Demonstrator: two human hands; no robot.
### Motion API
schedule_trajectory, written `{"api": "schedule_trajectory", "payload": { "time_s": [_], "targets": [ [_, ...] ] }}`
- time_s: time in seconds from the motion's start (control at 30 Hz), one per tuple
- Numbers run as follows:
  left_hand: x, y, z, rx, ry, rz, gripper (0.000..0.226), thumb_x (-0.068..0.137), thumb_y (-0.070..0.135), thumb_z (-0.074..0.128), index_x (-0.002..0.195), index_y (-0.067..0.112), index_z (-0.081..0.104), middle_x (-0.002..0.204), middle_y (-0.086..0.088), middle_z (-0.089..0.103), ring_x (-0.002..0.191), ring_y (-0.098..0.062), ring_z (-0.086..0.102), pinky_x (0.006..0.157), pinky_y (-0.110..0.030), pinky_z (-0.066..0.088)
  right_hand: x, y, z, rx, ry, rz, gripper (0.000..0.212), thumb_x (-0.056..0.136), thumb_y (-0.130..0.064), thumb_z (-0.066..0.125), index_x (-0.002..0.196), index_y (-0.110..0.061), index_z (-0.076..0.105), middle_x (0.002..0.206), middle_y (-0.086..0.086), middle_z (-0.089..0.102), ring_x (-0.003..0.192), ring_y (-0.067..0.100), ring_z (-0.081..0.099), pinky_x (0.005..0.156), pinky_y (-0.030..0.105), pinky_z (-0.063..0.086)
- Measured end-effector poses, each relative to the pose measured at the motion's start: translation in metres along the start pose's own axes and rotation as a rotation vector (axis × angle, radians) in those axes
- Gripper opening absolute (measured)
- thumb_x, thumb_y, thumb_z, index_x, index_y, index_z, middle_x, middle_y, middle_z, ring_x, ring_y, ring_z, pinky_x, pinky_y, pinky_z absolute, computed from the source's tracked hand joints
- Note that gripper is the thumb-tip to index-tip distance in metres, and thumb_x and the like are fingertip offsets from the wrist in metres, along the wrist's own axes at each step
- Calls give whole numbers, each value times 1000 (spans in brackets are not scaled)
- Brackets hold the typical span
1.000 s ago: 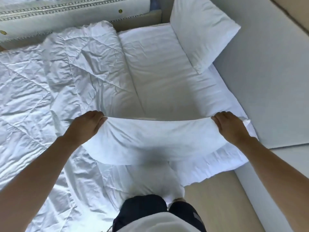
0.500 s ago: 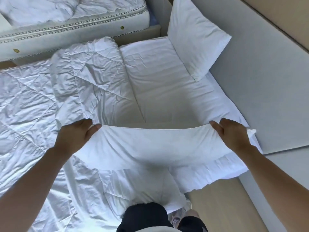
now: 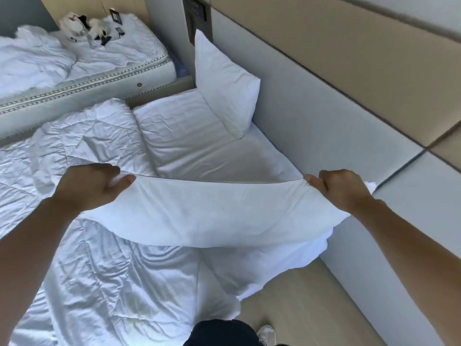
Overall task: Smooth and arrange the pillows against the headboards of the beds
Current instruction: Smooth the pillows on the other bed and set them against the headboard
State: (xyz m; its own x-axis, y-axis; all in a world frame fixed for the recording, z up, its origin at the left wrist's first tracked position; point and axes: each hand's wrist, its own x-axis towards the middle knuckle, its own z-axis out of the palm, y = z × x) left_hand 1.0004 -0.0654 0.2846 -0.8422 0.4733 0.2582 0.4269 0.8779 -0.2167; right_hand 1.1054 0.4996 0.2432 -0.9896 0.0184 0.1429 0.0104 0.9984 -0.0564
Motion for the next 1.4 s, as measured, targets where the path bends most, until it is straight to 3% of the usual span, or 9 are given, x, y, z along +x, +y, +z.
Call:
{"api": "schedule_trajectory", "payload": {
  "time_s": [0.27,0.4,0.5,0.77,0.9,1.0,1.1,1.23,1.4],
  "targets": [
    [104,72,-37,4,159,168,58,87,70,33,58,21,43,59,-5,62,59,-34,67,51,-32,40,-51,97,-63,-57,90,131,67,83,-77,12,59,-18,31,45,-3,32,49,28,41,53,32,32],
    [157,102,-41,-13,219,278,58,89,66,35,57,19,44,55,-4,59,53,-34,65,49,-32,43,-72,126,-78,-56,100,228,70,88,-80,16,59,-18,32,49,2,41,53,33,51,54,35,36],
    [202,121,-34,-10,247,351,58,90,64,34,56,18,43,55,-3,60,54,-33,66,49,-31,43,-81,138,-83,-60,94,297,61,86,-73,20,57,-20,30,48,-3,37,52,29,45,54,33,30],
    [340,150,32,-56,246,519,60,91,69,30,58,20,39,61,1,62,59,-31,66,53,-30,36,-69,151,-63,-49,107,457,68,91,-76,19,56,-19,30,45,-3,36,48,29,44,53,31,33],
    [414,171,79,-165,177,598,62,93,72,23,57,23,31,54,5,47,55,-31,60,51,-29,37,-45,149,-42,-19,94,564,68,86,-77,16,55,-18,31,43,-1,38,47,29,45,52,30,34],
    [473,195,108,-185,219,691,58,95,70,25,60,23,26,52,2,47,50,-31,57,49,-27,27,-30,150,-21,-8,86,673,71,85,-79,15,55,-17,33,43,1,41,47,30,48,53,31,35],
    [529,216,134,-164,242,777,53,95,65,32,63,22,27,54,-3,49,48,-34,55,50,-27,23,-11,152,0,-14,81,749,73,84,-81,11,55,-19,35,44,0,43,48,30,49,53,31,35],
    [597,237,165,-116,254,832,51,95,52,47,66,10,47,58,-12,55,55,-36,58,51,-33,32,23,153,27,-19,177,771,72,91,-77,15,54,-18,33,41,-7,29,39,28,38,48,27,32],
    [626,271,214,51,182,825,28,91,14,67,69,0,59,65,-21,60,66,-38,58,61,-44,45,79,158,82,-17,152,670,68,95,-68,33,63,-9,40,50,4,39,41,33,44,44,32,37]
  ]
}}
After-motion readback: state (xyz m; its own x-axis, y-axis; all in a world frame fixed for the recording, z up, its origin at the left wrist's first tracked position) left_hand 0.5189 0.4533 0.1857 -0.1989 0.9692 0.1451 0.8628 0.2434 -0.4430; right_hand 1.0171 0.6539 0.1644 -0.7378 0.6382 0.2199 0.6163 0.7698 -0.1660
